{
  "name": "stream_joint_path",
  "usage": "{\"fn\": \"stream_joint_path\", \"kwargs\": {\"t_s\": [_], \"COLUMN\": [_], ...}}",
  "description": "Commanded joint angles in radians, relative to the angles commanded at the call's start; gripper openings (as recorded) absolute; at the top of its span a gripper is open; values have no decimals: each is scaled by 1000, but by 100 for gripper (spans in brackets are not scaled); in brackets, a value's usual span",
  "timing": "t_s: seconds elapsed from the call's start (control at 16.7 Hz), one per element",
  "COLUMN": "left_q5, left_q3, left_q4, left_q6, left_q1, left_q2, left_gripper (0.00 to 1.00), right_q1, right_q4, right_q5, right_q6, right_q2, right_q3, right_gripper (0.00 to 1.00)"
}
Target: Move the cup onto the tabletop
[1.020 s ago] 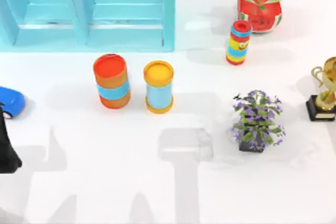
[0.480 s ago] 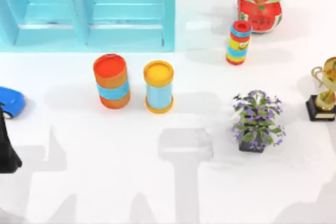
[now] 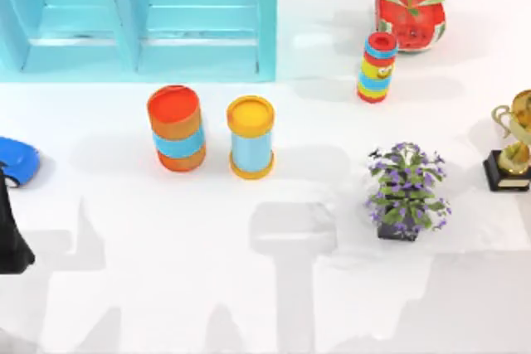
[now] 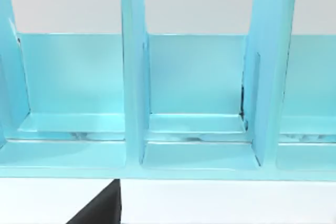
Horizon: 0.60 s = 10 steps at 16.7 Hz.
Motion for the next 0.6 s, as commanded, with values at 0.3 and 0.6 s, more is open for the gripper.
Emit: {"fn": "stream_joint_path", "kwargs": {"t_s": [0.3,0.6], "left_q5": [0,0], "left_q3": [0,0], "left_q4": [0,0], "left_q6": [0,0], "left_q1": [0,0], "left_q2": [0,0], "left_gripper": [100,100], "right_q1": [64,71], "right_q4": [-76,-75], "right_q5": [0,-1], "right_q6": [63,76], "right_q2": [-55,-43], "right_q3": [26,32], "right_gripper": [0,0]}}
